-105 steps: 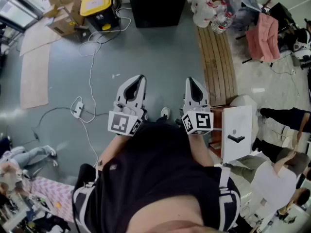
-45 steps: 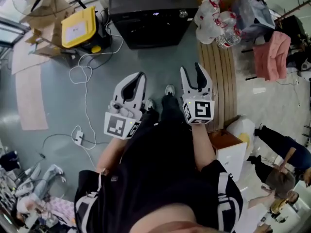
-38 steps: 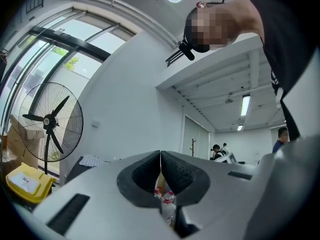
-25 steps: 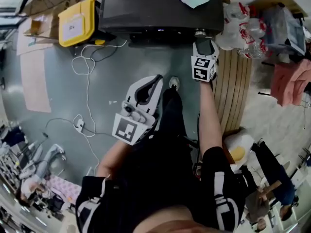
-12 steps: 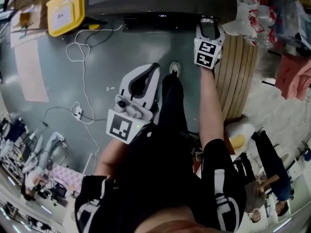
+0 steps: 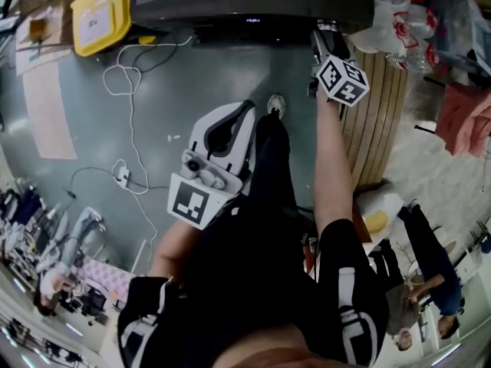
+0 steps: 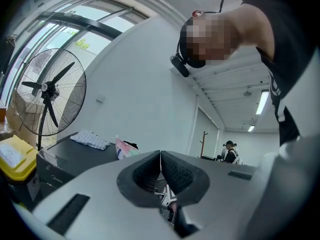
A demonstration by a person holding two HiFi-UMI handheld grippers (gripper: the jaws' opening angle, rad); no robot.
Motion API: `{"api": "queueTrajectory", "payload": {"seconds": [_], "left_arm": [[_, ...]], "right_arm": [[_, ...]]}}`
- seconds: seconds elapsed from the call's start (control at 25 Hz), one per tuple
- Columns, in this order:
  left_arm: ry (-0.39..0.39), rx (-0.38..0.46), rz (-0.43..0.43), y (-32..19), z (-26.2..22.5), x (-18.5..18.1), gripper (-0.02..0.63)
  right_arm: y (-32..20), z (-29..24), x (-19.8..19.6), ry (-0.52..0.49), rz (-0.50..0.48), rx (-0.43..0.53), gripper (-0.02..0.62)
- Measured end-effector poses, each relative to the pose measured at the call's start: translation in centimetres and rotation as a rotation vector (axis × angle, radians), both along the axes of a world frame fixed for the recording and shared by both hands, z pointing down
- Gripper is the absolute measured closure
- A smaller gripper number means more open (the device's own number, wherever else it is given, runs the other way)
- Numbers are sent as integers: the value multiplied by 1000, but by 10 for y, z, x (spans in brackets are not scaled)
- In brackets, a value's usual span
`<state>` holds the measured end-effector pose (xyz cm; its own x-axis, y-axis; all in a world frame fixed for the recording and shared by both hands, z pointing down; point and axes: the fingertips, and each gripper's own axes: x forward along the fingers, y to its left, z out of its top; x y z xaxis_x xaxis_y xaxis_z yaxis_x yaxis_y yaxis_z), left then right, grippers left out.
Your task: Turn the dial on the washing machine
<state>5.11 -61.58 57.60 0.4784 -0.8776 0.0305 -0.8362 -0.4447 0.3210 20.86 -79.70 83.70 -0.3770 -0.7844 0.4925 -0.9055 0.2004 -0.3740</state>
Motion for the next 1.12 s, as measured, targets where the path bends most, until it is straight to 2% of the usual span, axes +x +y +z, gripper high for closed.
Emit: {"api": "queueTrajectory", "payload": {"seconds": [0.08, 0.2, 0.48, 0.68, 0.8, 0.92, 1.04, 1.12], "left_arm": [[6, -2, -2, 1, -1, 2, 584], [6, -1, 2, 3, -3, 6, 584], [-7, 14, 1, 13, -9, 0, 584], [4, 44, 8, 72, -42, -36, 584], [16, 87, 0, 124, -89, -64, 584], [18, 146, -1, 183, -159, -93, 584], [17, 195, 23, 258, -213, -125, 584], [9, 210, 32, 298, -233, -142, 584]], "right_arm": [[0, -1, 4, -131, 37, -29, 310], [2, 0, 6, -196, 49, -37, 310], [8, -8, -1, -64, 34, 43, 285], [73, -36, -28, 79, 5, 24, 282], [131, -103, -39, 157, 9, 61, 282], [201, -208, -50, 181, 36, 129, 298], [290, -302, -69, 207, 69, 200, 397], [343, -345, -83, 220, 71, 243, 433]]}}
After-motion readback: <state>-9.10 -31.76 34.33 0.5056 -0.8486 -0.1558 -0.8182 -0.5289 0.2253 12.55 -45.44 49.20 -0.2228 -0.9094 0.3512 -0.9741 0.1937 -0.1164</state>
